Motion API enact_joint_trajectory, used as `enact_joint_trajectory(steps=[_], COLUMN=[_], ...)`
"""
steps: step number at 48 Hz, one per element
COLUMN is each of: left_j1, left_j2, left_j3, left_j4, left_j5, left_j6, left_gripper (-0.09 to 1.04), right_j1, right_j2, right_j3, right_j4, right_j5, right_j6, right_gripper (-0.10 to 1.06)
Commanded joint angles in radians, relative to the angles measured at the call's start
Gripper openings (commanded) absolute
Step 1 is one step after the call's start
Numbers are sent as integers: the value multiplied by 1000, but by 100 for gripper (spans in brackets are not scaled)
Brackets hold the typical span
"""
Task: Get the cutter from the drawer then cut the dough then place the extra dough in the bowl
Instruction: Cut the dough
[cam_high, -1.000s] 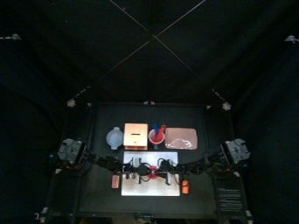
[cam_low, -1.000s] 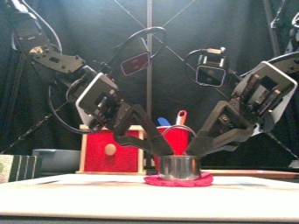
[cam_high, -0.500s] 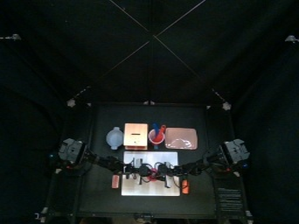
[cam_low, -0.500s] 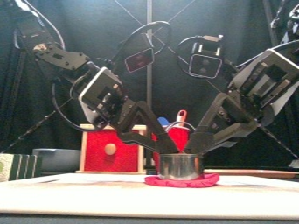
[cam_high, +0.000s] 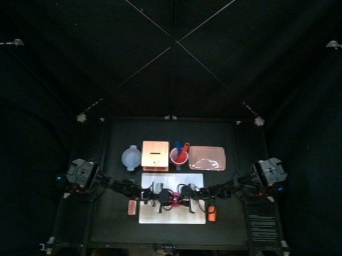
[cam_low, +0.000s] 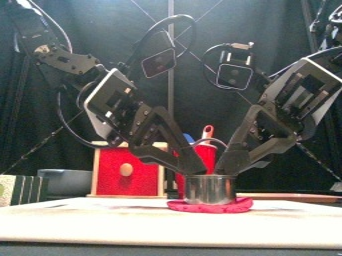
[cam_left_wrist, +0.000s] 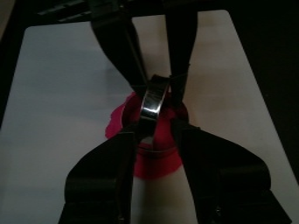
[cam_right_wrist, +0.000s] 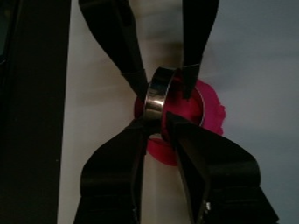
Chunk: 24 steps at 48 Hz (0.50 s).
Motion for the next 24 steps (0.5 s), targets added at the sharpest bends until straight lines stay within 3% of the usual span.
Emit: enact_joint_trajectory(steps=[1,10,24], left_j1=[-20,-18,-14], left_j2=[-14,-43,-63], left_j3=[32,51,37], left_j4=[-9,-18,-20], left_j5=[-17,-138,-206], left_j6=[-6,-5,38], left_gripper=[77,77,77], right_j1=[-23,-23,-23], right_j2=[-34,-83,-106], right_j3=[32,21,-17], right_j4=[-6,-12,-31], right_j5=[26,25,37], right_j6=[5,3,5], right_gripper=[77,89,89])
